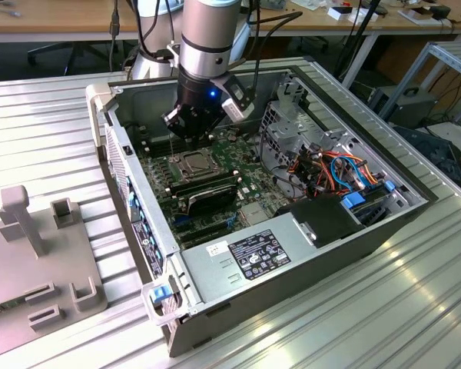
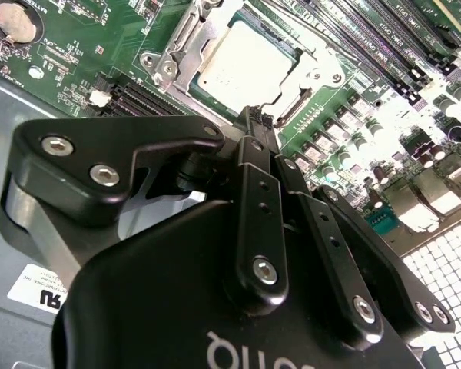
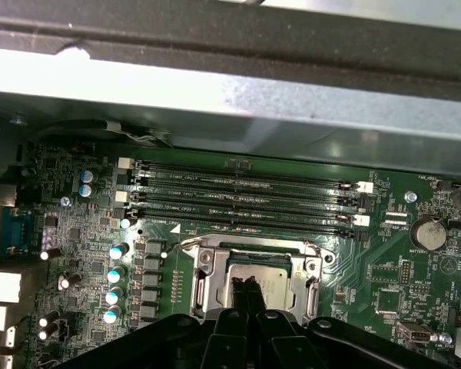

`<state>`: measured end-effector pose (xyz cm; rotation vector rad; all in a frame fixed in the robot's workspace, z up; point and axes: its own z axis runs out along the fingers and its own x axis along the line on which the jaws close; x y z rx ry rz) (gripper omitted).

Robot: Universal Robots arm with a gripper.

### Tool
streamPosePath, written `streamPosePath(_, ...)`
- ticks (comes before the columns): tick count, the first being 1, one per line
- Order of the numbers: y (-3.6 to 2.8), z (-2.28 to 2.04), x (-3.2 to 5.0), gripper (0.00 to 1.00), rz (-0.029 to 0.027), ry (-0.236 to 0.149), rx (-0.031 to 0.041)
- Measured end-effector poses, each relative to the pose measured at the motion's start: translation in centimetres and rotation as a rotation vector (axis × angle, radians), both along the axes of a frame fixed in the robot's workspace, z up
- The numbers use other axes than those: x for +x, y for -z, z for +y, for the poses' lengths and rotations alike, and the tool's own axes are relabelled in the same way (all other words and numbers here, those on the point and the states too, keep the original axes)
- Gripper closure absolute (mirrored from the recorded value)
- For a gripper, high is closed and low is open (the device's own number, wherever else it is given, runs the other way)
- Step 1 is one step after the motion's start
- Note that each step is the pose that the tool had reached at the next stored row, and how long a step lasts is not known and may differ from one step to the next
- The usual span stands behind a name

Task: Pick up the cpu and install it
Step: 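Install the first cpu locking lever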

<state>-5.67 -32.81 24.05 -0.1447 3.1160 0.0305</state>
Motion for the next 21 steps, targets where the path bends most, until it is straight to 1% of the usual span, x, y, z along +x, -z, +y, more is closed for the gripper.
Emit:
streamPosePath(5, 0.0, -0.01, -0.34, 0.89, -0.0001, 0.0, 0.0001)
streamPosePath(9, 0.0, 0.0, -1.0, 0.89, 0.0, 0.0, 0.0)
streamPosePath(17, 0.0, 0.0, -1.03, 0.89, 0.0, 0.0, 0.0)
streamPosePath(21, 0.0, 0.0, -1.19, 0.89, 0.0, 0.0, 0.0001)
